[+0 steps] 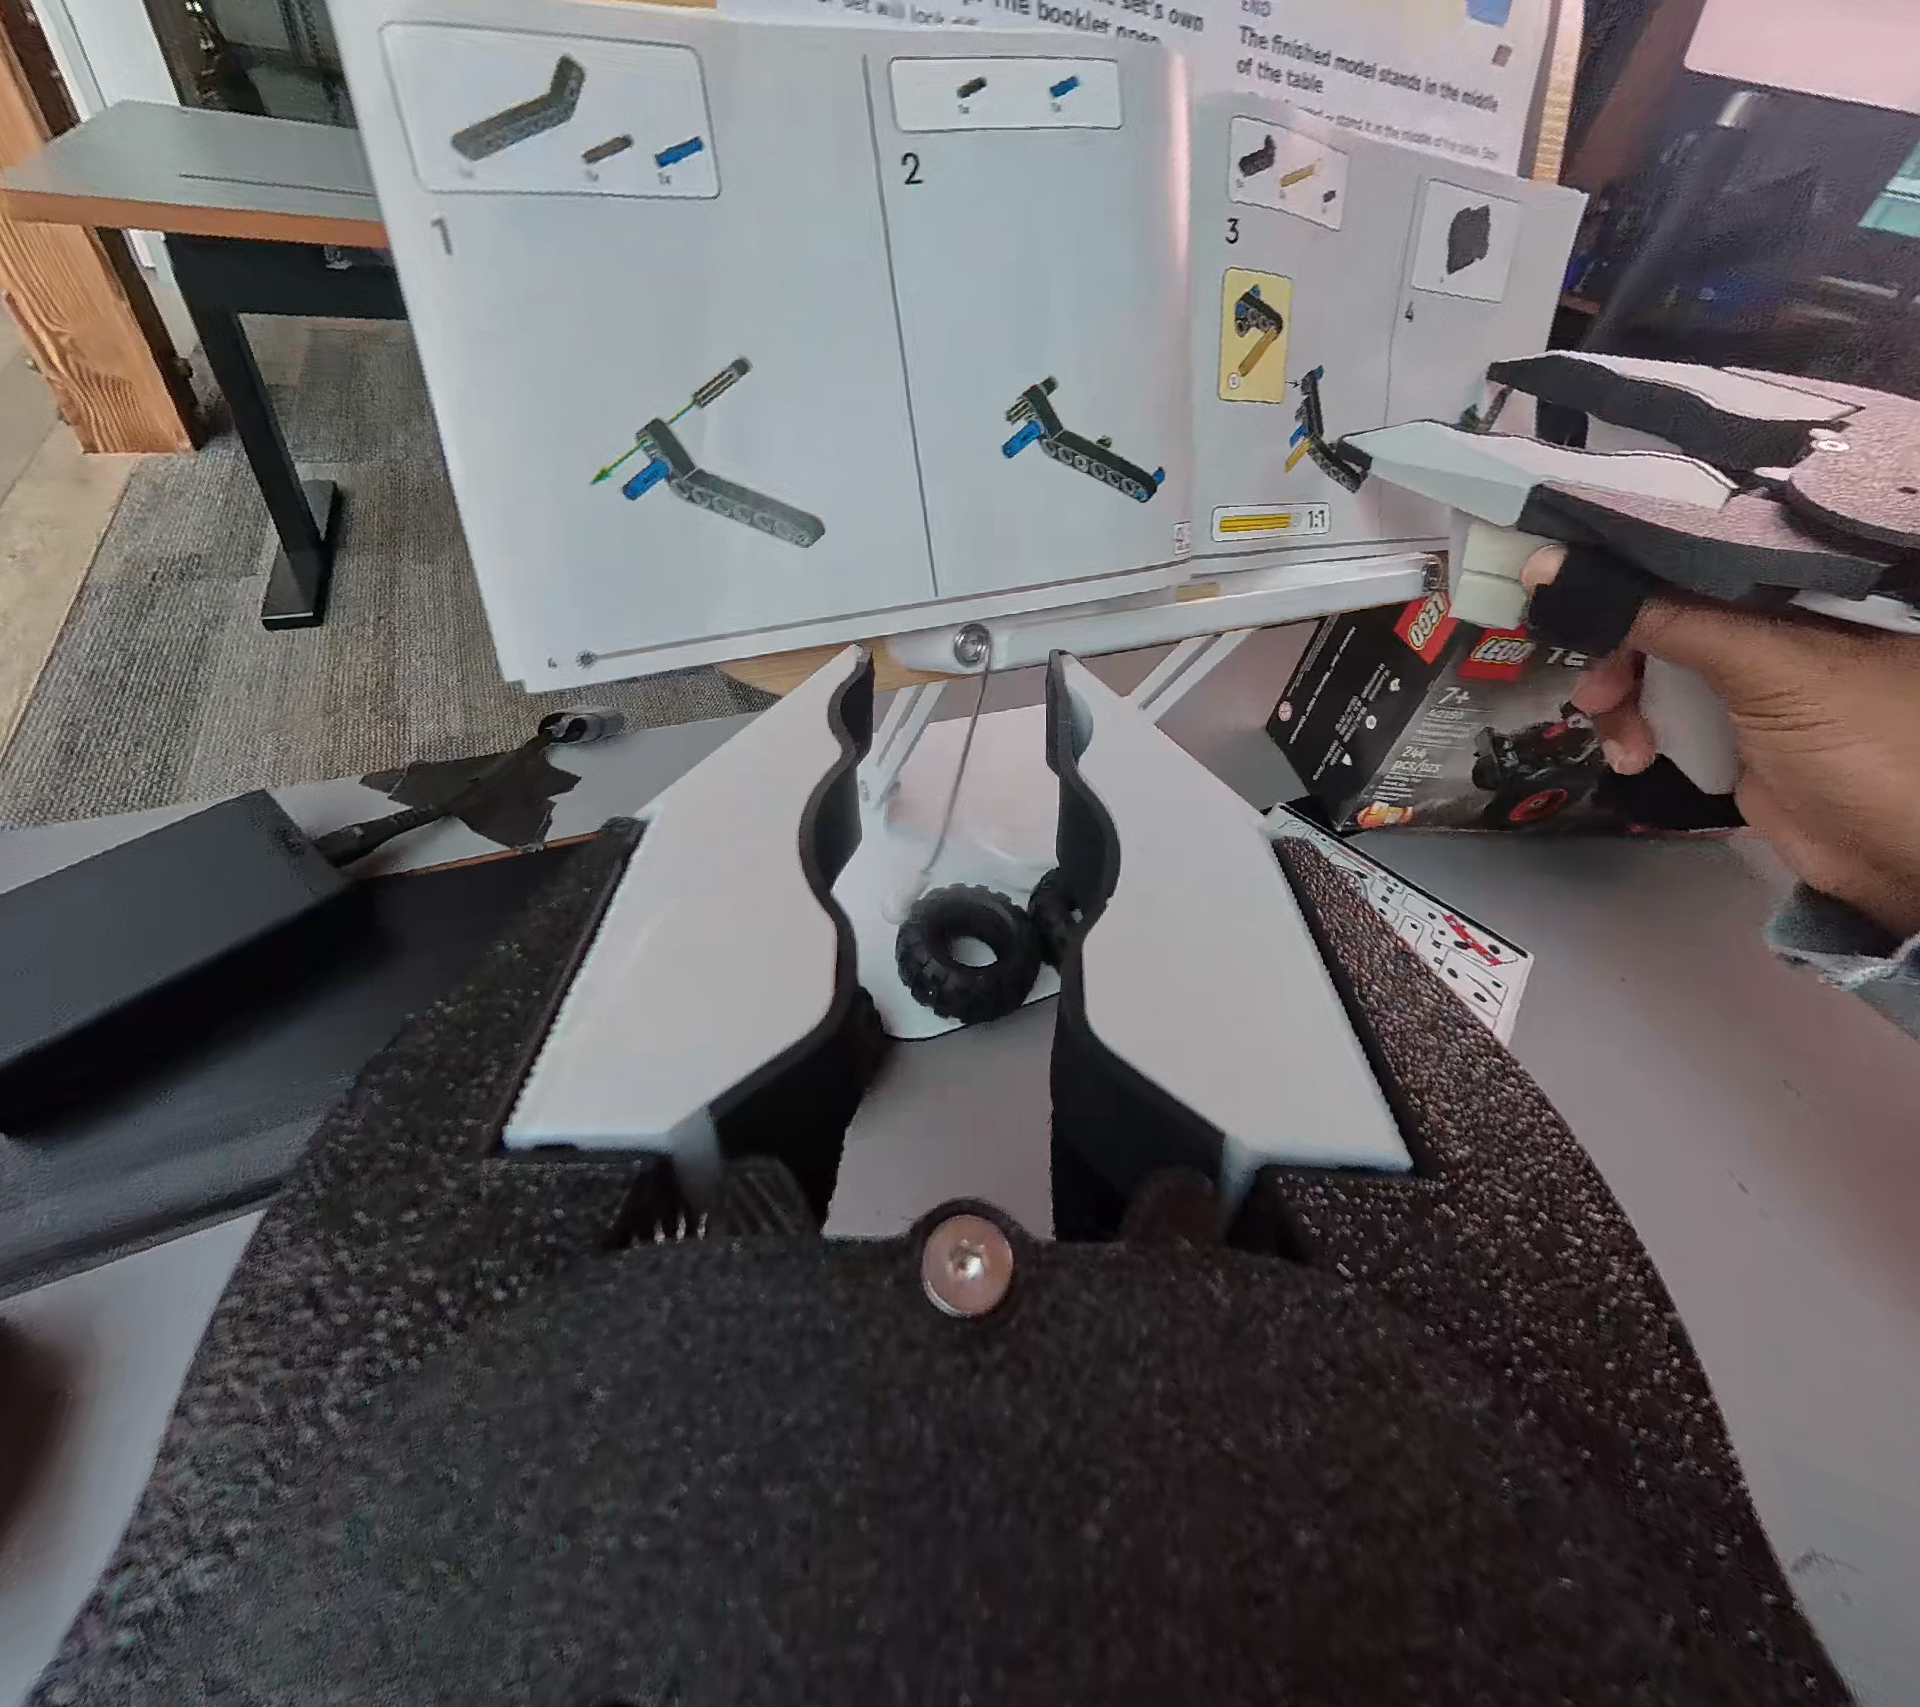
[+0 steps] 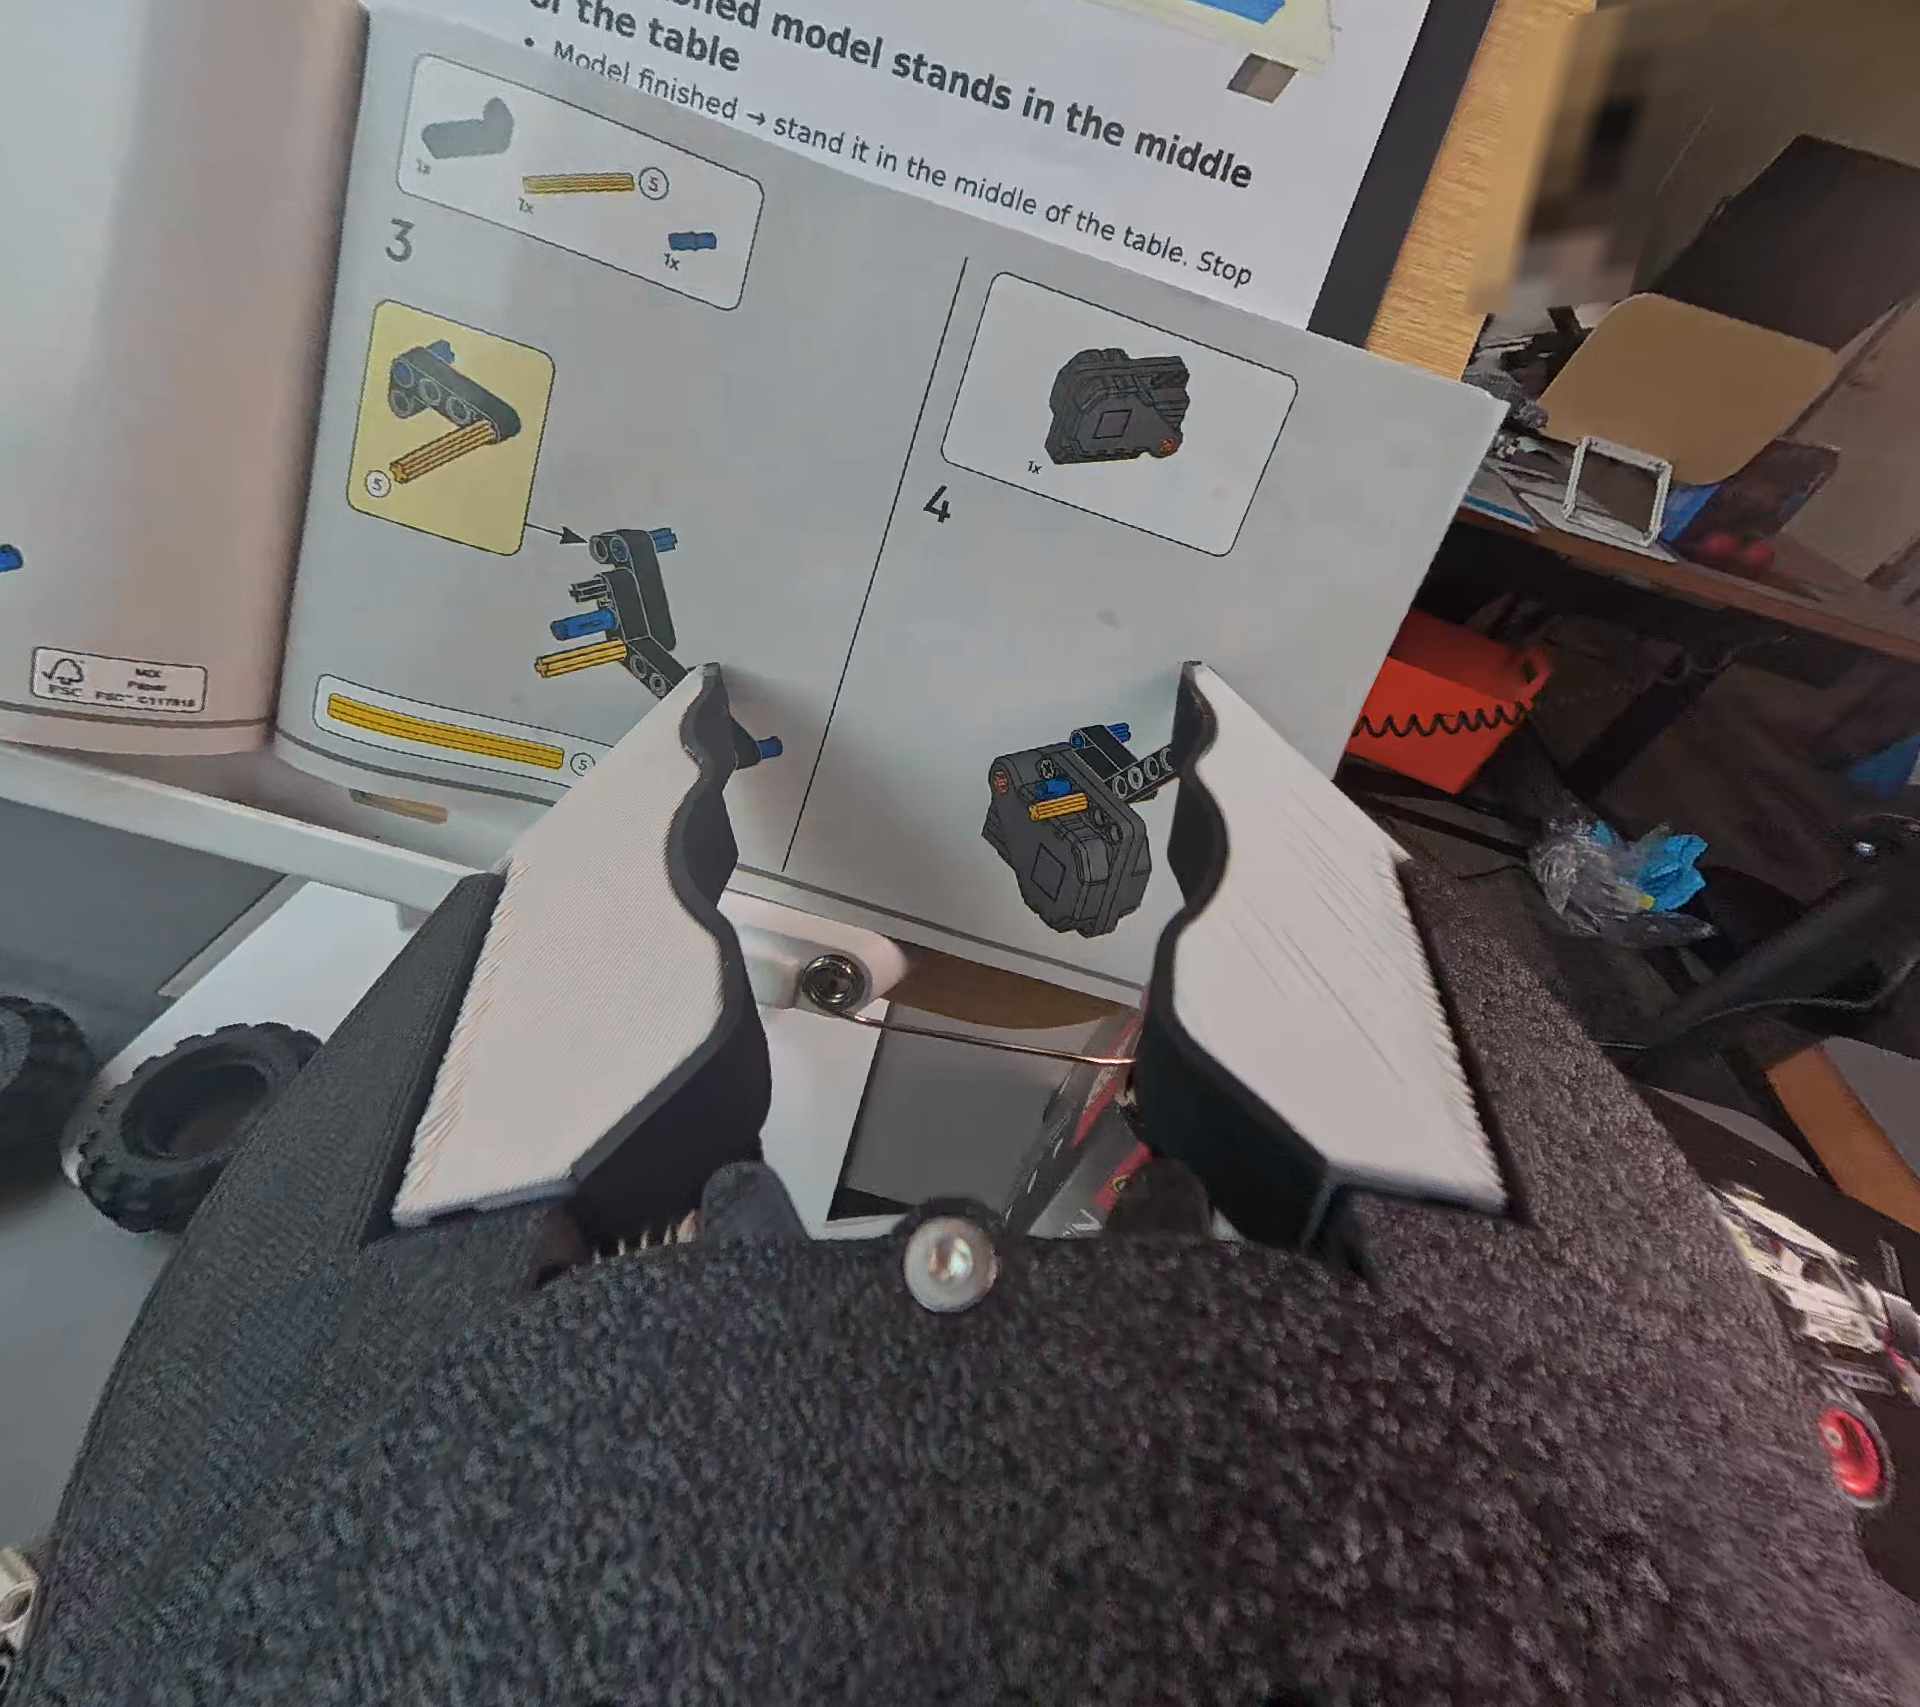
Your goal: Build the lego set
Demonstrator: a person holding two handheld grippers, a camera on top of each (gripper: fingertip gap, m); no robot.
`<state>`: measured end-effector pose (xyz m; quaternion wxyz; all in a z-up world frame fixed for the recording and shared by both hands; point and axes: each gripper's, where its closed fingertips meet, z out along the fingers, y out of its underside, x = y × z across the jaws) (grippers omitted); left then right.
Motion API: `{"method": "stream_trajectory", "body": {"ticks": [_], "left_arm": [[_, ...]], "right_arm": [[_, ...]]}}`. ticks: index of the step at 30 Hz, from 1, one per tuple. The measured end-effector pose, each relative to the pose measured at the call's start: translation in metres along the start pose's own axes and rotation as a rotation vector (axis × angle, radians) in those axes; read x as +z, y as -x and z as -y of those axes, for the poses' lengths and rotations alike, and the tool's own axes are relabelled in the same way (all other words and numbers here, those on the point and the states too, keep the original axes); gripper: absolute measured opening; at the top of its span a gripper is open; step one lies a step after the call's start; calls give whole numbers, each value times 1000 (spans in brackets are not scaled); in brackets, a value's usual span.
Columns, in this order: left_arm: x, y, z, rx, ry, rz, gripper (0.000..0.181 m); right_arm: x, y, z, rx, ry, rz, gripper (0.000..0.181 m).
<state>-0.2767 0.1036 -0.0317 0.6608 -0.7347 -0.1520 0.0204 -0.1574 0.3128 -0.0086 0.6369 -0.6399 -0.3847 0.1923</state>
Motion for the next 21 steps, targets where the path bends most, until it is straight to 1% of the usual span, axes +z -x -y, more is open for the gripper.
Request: {"method": "stream_trajectory", "body": {"ticks": [4, 6, 7, 8, 9, 10, 12, 13, 15, 17, 18, 21], "left_arm": [[10, -47, 15, 87, -7, -92, 35], [18, -69, 18, 128, 1, -132, 37], [23, -77, 17, 154, 15, -139, 38], [29, -81, 15, 183, 32, -133, 38], [37, -82, 13, 218, 55, -117, 39], [45, -79, 12, 253, 75, -91, 40], [60, -62, 13, 316, 101, 3, 41], [67, -53, 14, 340, 114, 44, 43], [79, -35, 14, 362, 137, 102, 44], [86, -25, 15, 389, 131, 122, 35], [89, -23, 17, 416, 107, 125, 32], [93, -26, 22, 530, 59, 111, 32]], "right_arm": [[-5, 4, 0, -22, -27, 16, 32], [-6, 5, -2, -35, -37, 47, 8], [-6, 3, -3, -40, -42, 53, 6], [-7, 0, -2, -41, -50, 58, 8], [-8, -5, 0, -33, -58, 51, 25], [-9, -10, 4, -20, -69, 44, 47], [-9, -20, 15, 25, -93, 55, 82], [-8, -25, 19, 37, -96, 59, 95], [-2, -27, 22, 12, -73, 73, 108], [6, -21, 12, -64, -4, 88, 120], [10, -21, 8, -130, 16, 63, 121], [10, -21, 9, -122, 15, 51, 120]]}}
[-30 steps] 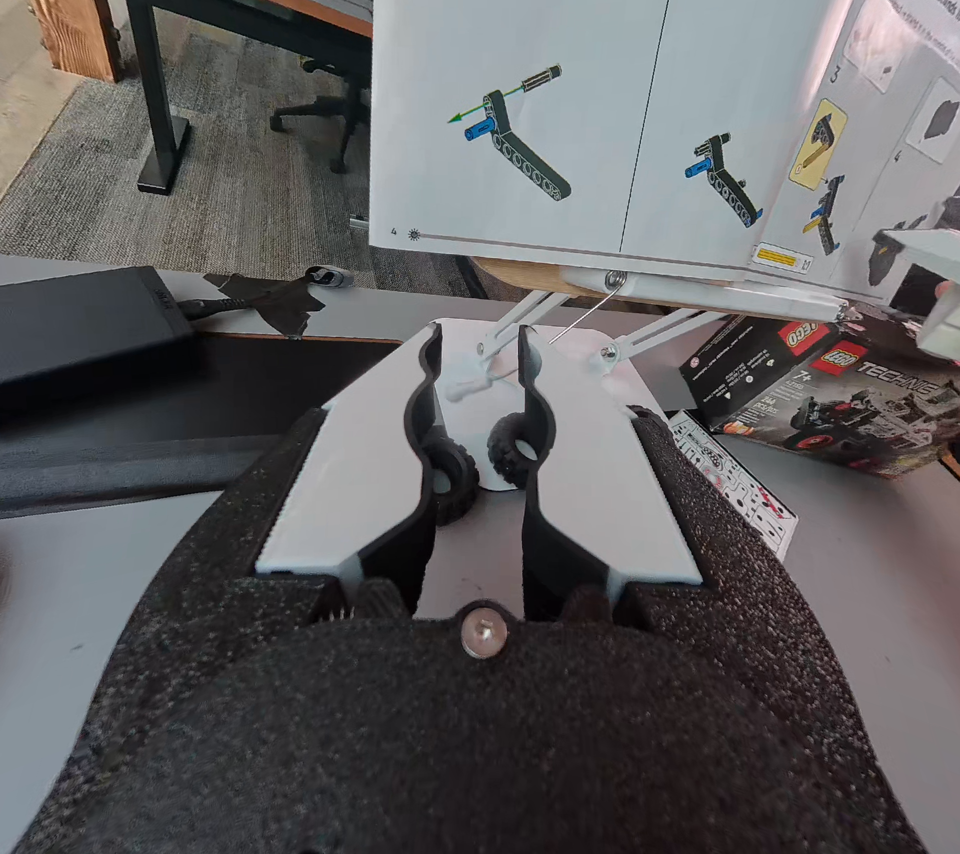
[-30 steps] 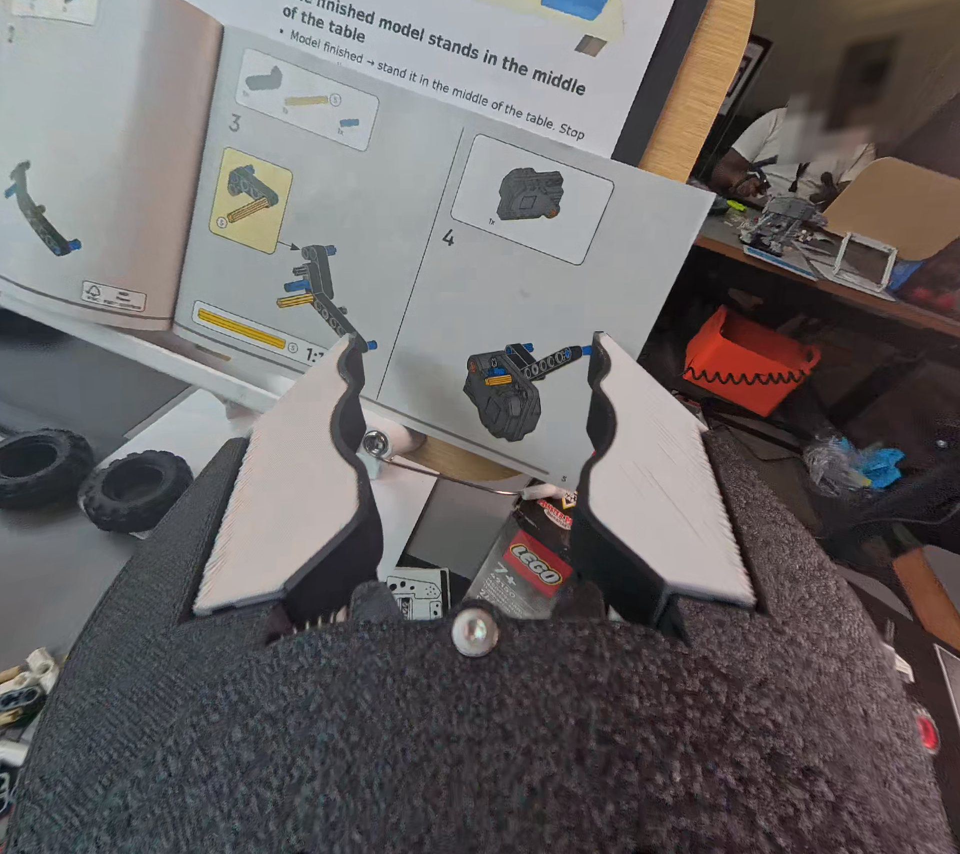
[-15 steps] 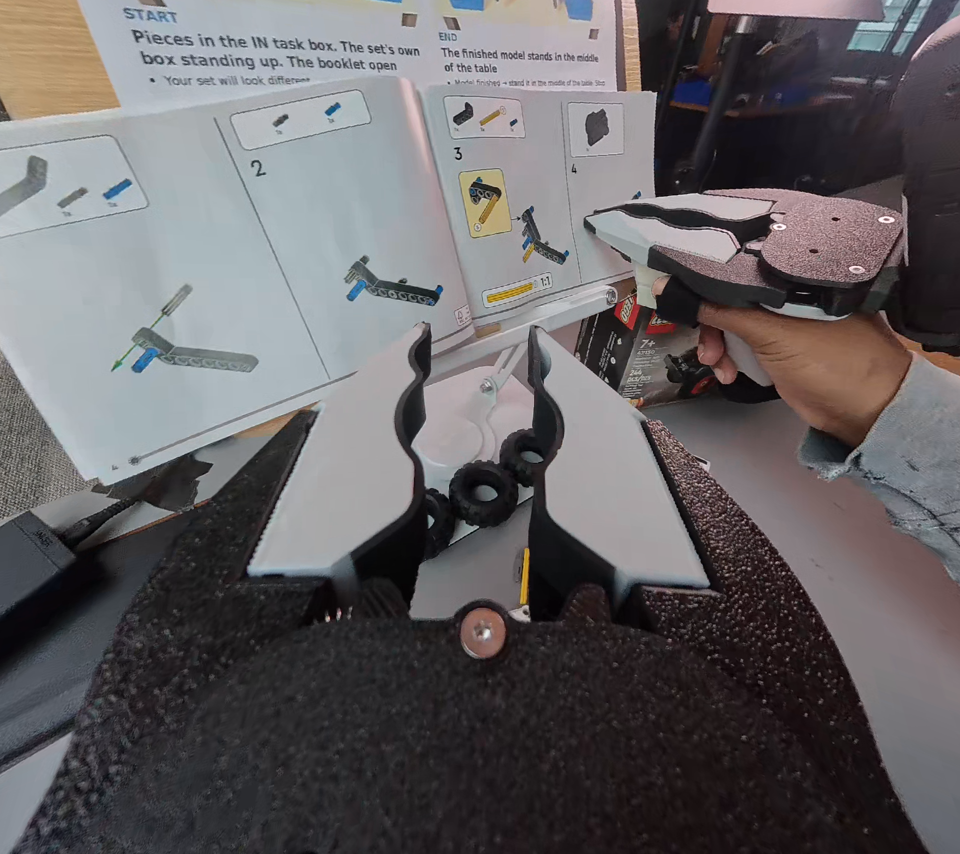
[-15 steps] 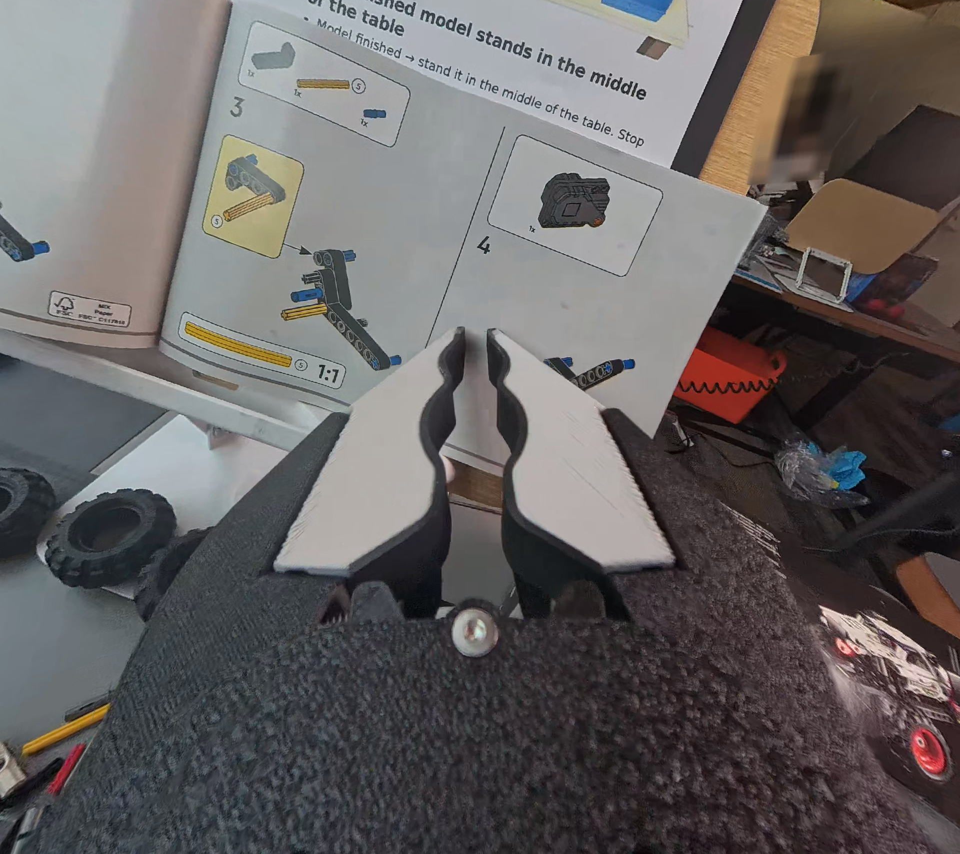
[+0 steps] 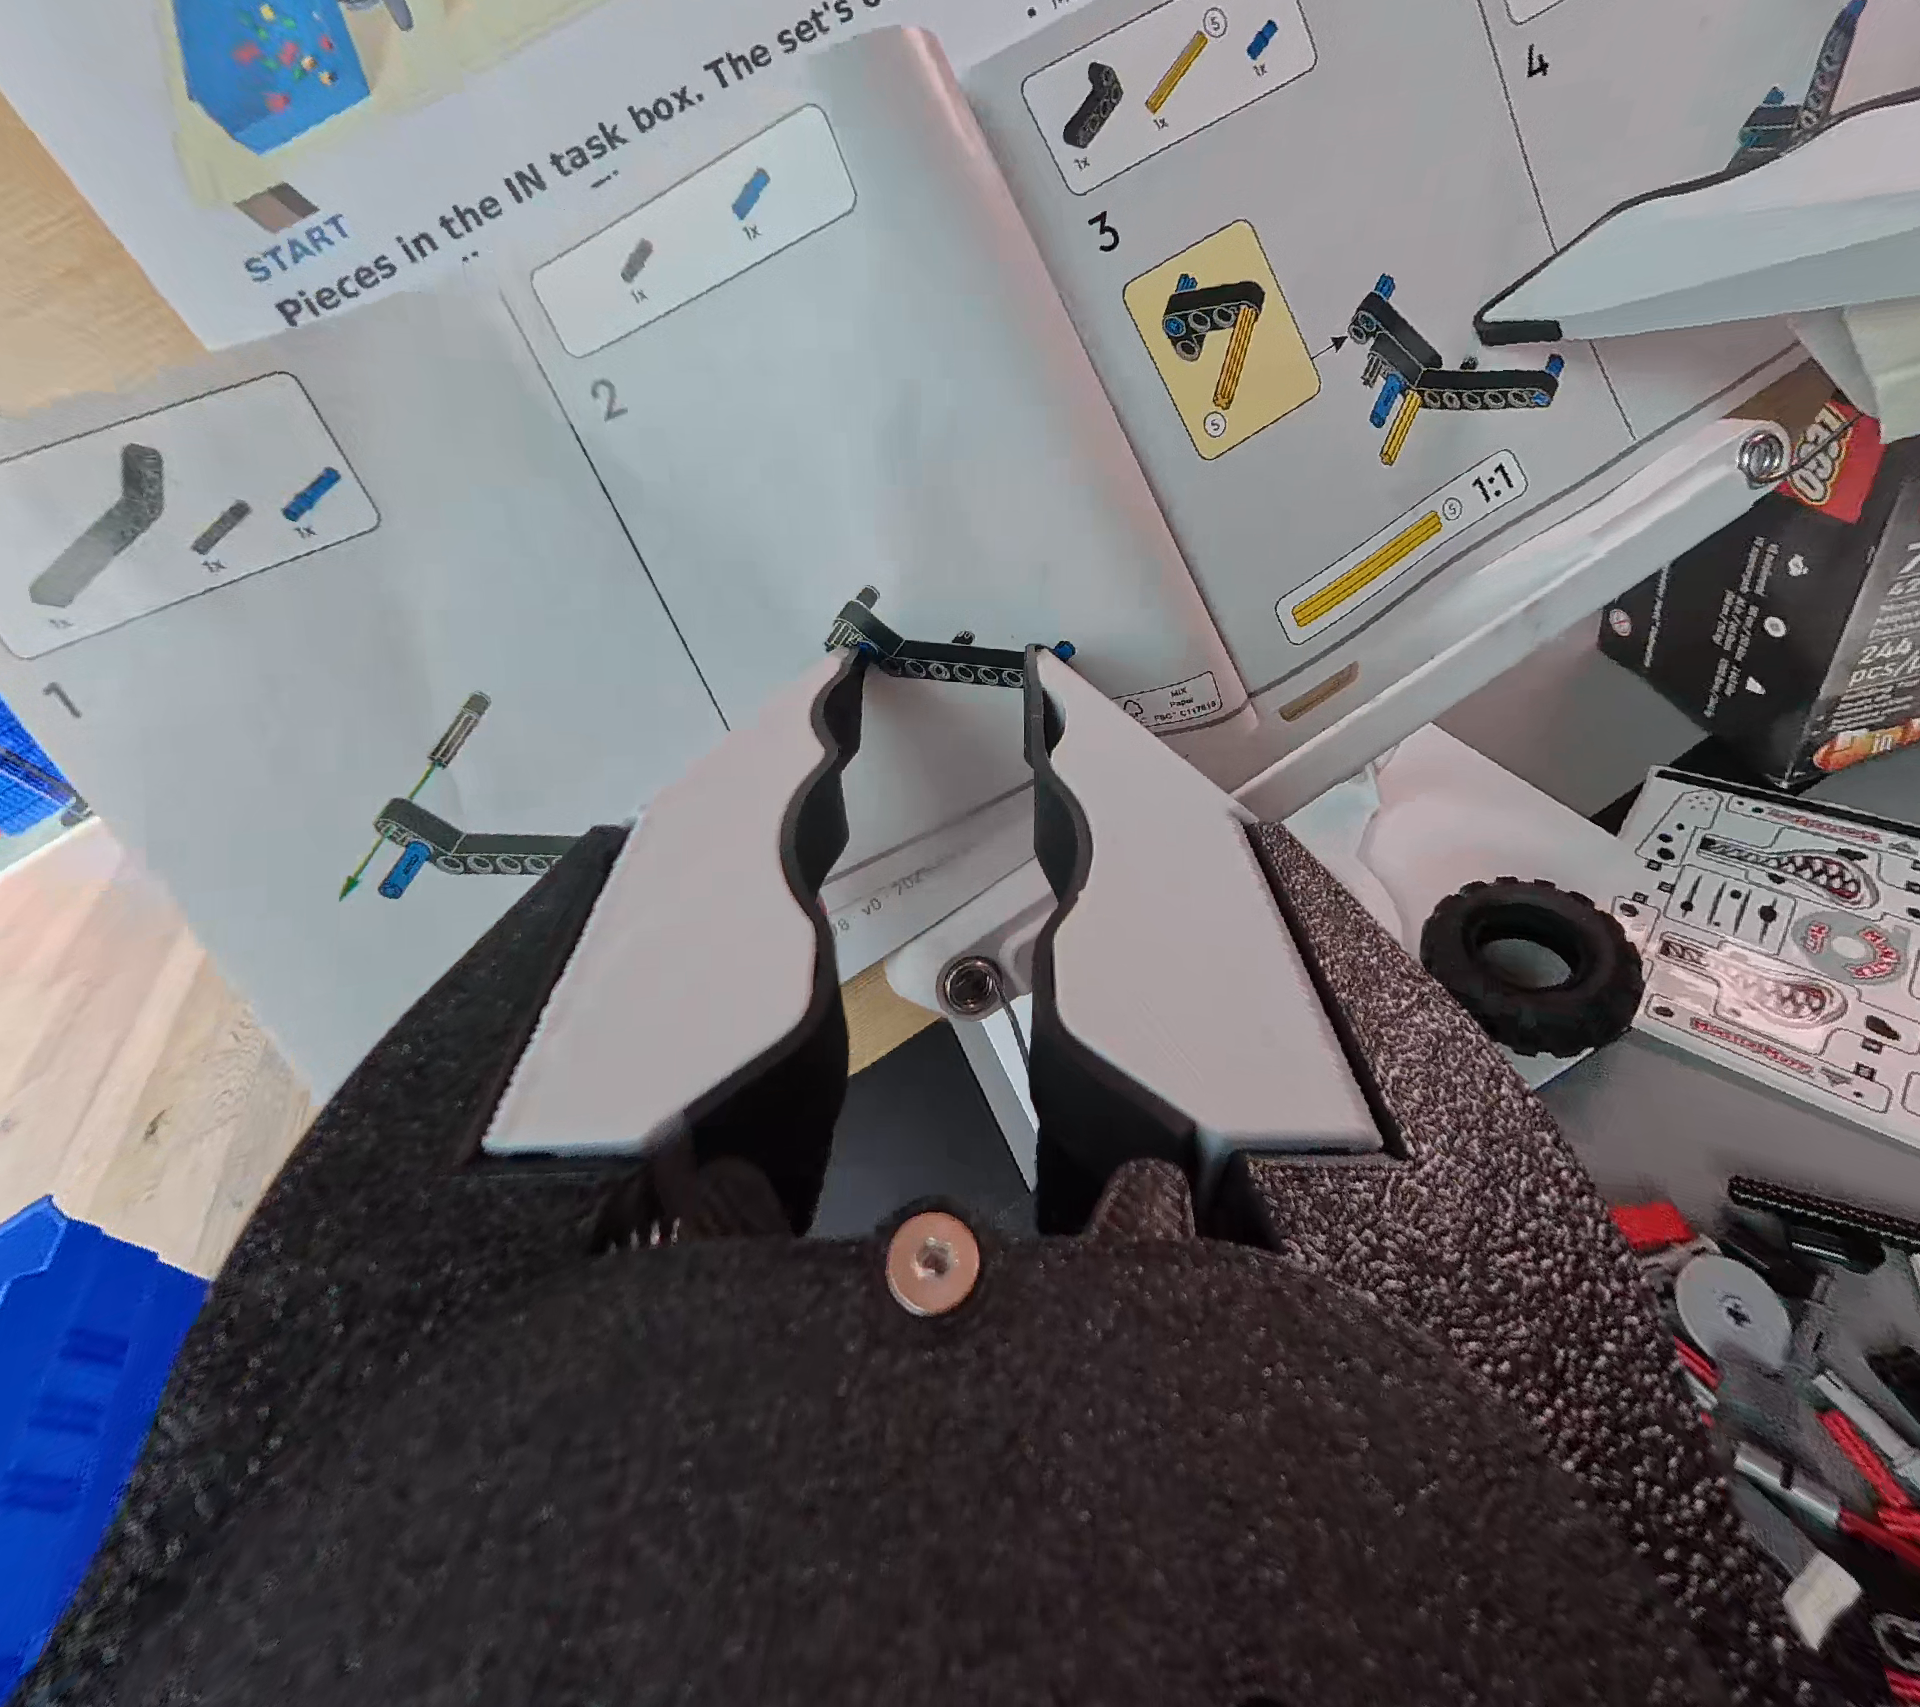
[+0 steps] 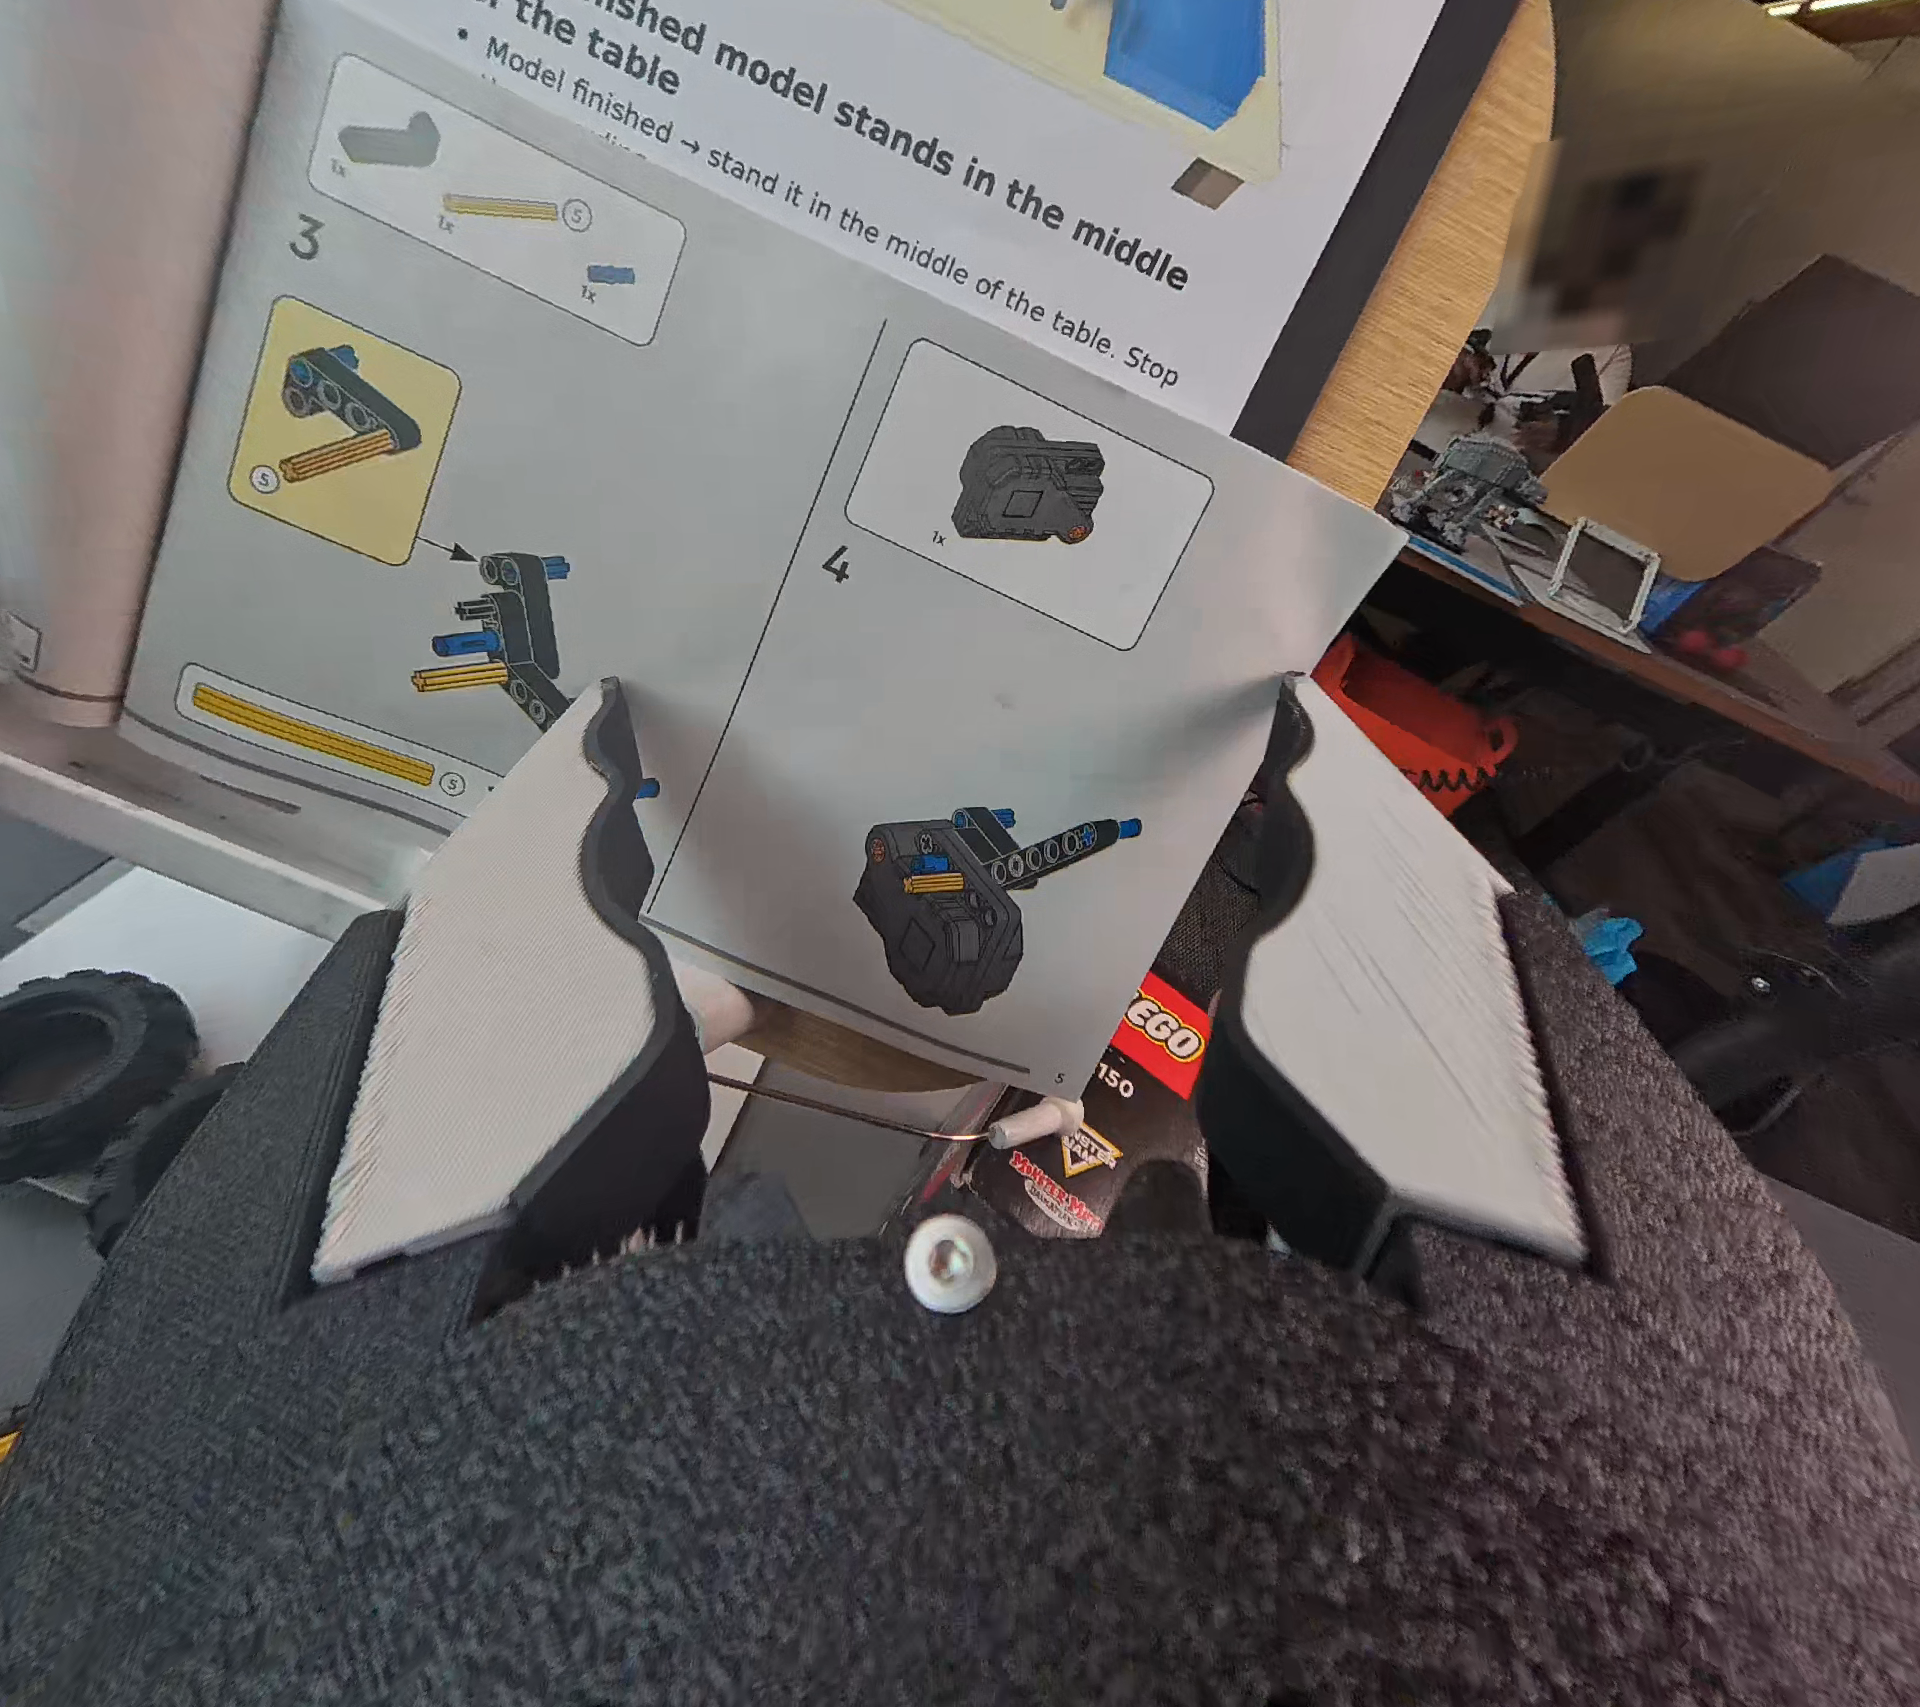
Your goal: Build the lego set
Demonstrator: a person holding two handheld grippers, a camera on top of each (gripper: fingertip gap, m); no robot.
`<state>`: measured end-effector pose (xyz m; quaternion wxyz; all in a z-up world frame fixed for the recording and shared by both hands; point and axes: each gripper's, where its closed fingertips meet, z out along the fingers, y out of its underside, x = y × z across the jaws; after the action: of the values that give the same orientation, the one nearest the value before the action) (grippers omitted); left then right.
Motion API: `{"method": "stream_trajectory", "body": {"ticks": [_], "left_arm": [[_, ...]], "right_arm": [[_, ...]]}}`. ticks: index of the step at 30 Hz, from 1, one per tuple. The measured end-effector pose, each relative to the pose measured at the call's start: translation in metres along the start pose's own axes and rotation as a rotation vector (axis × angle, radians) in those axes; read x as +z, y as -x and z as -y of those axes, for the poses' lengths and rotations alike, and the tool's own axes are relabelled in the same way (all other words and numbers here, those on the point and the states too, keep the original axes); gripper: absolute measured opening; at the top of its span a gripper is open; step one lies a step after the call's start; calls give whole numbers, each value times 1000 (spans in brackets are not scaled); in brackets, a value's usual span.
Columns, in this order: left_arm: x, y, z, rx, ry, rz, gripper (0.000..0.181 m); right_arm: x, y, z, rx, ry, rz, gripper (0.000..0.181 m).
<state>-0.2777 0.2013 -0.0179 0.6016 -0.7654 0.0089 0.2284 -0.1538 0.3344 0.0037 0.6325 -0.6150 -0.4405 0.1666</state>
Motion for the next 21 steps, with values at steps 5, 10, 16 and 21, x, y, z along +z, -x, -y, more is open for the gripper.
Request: {"method": "stream_trajectory", "body": {"ticks": [5, 10, 16, 21], "left_arm": [[0, -3, 3, -1, -17, -9, 32], [-7, -5, -3, -43, 3, -38, 37], [-30, -16, 5, -250, -39, -200, 46], [-60, -37, 29, -444, -112, -426, 58]], "right_arm": [[-9, 8, 1, -37, -47, 8, 64], [-25, 5, 5, -21, -93, 37, 26], [-68, 37, -2, 136, -174, 392, 24], [-96, 73, -20, 172, -186, 615, 24]]}}
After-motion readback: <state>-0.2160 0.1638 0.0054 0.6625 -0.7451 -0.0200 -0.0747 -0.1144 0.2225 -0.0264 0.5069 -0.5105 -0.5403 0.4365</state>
